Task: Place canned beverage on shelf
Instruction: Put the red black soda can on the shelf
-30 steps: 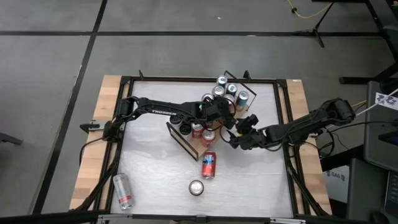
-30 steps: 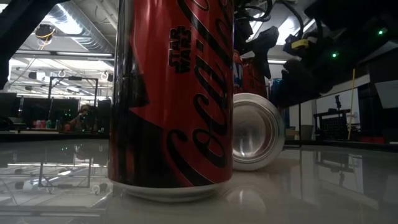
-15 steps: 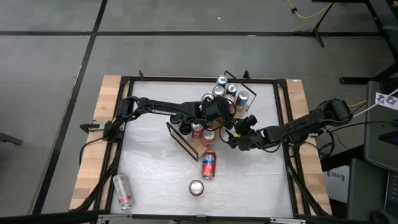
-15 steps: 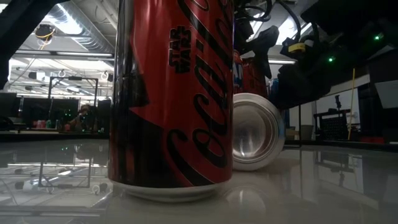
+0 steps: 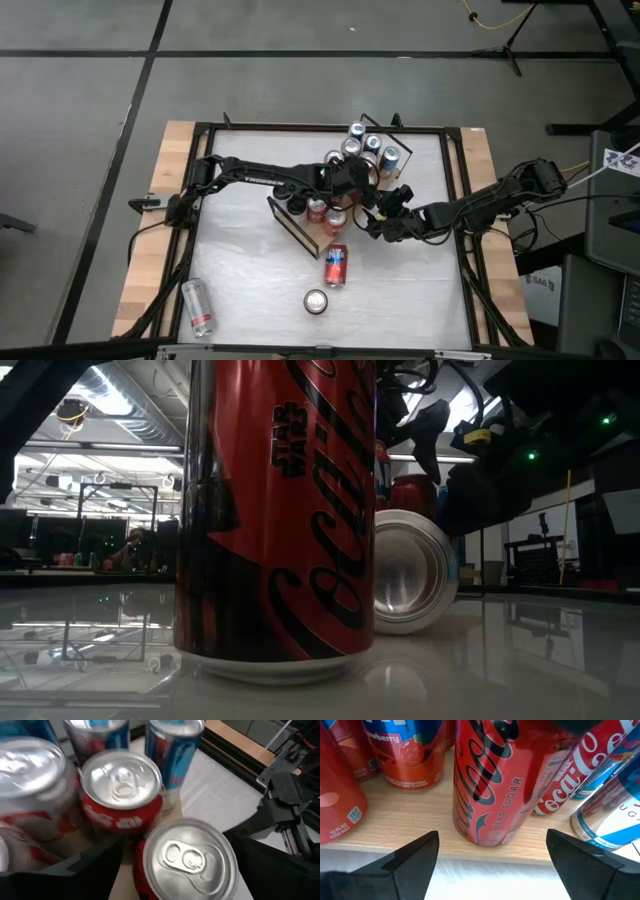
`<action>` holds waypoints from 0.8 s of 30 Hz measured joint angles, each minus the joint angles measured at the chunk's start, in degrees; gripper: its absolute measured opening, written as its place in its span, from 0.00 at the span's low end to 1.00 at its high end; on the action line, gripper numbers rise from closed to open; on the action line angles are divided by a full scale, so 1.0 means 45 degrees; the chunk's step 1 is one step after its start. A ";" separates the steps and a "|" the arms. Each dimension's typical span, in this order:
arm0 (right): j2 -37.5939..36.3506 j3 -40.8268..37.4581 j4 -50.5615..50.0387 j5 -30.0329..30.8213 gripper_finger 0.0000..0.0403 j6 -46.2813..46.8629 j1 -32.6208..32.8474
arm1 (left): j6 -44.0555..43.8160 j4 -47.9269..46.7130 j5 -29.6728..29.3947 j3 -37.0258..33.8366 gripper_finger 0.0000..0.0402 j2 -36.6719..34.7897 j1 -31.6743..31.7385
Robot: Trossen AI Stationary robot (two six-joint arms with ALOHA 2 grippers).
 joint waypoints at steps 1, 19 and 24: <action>0.0000 0.0000 0.0000 -0.0004 0.89 0.0000 0.0000 | -0.0022 0.0074 0.0057 -0.0016 0.90 0.0016 -0.0003; -0.0137 0.0000 -0.0107 -0.0220 0.89 -0.0092 0.0010 | 0.0170 0.0983 0.0064 -0.0024 0.90 -0.0142 -0.0118; -0.0476 0.0010 -0.0179 -0.0243 0.89 -0.0365 0.0015 | 0.0335 0.0879 0.0030 -0.0018 0.90 -0.0557 -0.0103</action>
